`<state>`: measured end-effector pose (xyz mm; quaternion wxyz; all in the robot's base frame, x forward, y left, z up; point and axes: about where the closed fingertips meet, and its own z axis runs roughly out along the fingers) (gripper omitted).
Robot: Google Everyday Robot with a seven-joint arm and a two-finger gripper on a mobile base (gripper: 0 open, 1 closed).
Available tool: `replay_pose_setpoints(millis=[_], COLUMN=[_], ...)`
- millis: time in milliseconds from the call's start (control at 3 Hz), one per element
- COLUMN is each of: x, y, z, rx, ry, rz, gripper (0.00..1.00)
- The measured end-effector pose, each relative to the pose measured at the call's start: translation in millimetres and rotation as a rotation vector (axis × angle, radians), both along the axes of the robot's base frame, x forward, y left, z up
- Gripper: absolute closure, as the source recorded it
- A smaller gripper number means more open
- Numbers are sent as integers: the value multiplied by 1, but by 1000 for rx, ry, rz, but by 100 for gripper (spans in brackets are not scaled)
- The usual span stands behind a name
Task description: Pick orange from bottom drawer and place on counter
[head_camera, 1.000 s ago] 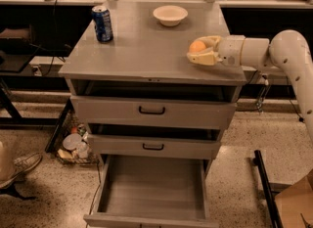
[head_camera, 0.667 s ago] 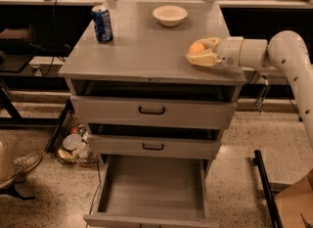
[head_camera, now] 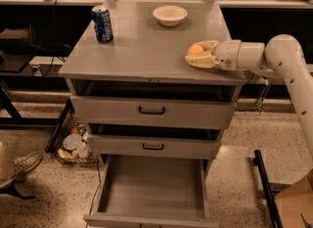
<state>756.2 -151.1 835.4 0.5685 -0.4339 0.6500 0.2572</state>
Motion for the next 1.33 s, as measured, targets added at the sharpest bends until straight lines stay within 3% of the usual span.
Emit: replay_pose_setpoints(millis=[333,667,1000,1333], x=[1,0,-1,-2], y=[0,2,2,-8], z=[-3,-8,-8,9], rx=[6,3,4,7], ry=[4,0,-2,-48], rz=[0,32,34,16], gripper=[11,0,0,0])
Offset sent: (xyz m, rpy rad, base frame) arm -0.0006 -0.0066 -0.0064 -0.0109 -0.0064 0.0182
